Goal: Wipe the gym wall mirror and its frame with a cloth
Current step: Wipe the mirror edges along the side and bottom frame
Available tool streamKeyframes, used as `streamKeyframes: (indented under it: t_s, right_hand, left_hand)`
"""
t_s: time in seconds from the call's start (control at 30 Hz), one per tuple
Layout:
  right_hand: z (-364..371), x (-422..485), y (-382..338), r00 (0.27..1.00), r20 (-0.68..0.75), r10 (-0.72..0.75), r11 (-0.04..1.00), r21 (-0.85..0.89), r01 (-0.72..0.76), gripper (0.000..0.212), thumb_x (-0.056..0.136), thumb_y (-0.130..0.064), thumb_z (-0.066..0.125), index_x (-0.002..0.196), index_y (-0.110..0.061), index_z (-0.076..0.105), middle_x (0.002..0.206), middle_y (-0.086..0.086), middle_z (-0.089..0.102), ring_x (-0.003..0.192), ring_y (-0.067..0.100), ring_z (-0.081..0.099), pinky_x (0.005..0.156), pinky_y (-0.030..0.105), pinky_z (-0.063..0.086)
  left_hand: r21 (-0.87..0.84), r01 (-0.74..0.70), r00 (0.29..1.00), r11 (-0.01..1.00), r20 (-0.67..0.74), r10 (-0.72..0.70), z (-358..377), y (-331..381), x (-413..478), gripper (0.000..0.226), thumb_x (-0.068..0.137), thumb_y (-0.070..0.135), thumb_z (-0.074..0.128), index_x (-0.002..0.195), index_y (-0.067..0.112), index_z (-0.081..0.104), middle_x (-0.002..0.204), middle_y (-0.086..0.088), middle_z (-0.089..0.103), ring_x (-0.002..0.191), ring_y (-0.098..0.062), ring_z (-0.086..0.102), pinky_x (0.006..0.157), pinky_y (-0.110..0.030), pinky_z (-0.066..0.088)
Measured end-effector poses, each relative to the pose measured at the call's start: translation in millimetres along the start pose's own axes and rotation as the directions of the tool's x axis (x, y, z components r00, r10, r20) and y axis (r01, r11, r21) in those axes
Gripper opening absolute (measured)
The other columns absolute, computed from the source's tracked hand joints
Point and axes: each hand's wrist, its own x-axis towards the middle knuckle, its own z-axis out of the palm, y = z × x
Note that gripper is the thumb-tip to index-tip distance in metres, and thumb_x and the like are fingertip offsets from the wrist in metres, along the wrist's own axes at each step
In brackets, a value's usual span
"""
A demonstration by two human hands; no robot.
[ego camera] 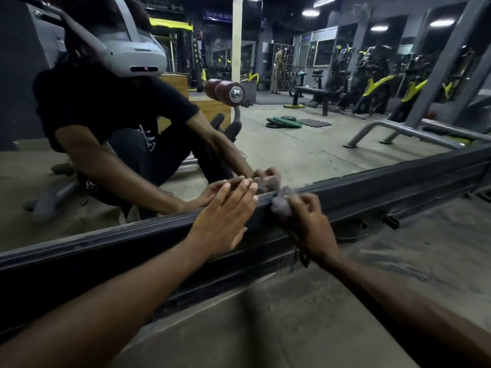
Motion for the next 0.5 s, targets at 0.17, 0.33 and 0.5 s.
streamKeyframes:
  t_s: [0.17, 0.33, 0.5]
  right_hand:
    - [15, -9, 43, 0.956, -0.217, 0.199, 0.974, 0.153, -0.168, 0.063, 0.080, -0.001, 0.074, 0.135, -0.026, 0.058, 0.130, 0.005, 0.045, 0.097, 0.028, 0.062, 0.079, 0.032, 0.053]
    - [-2, 3, 69, 0.927, -0.292, 0.233, 0.961, 0.213, -0.174, 0.068, 0.081, 0.004, 0.072, 0.142, -0.021, 0.056, 0.140, 0.011, 0.048, 0.114, 0.030, 0.059, 0.092, 0.030, 0.048]
    - [8, 9, 58, 0.990, -0.102, -0.097, 0.988, 0.107, 0.108, 0.068, 0.089, -0.016, 0.073, 0.151, -0.023, 0.048, 0.156, 0.017, 0.032, 0.135, 0.034, 0.044, 0.107, 0.041, 0.047]
  left_hand:
    - [0.038, -0.025, 1.000, 0.999, -0.001, 0.025, 4, 12, 9, 0.086, 0.092, 0.053, 0.054, 0.155, 0.001, 0.029, 0.166, -0.023, 0.018, 0.155, -0.039, 0.017, 0.124, -0.053, 0.012]
    - [0.061, -0.023, 1.000, 0.998, 0.010, 0.022, 4, 24, 39, 0.078, 0.092, 0.052, 0.054, 0.152, 0.004, 0.038, 0.166, -0.022, 0.021, 0.155, -0.038, 0.018, 0.125, -0.054, 0.011]
    - [0.064, 0.050, 0.999, 0.997, 0.020, -0.051, 5, 41, 52, 0.080, 0.091, 0.051, 0.058, 0.150, 0.000, 0.039, 0.165, -0.025, 0.022, 0.154, -0.040, 0.021, 0.123, -0.057, 0.016]
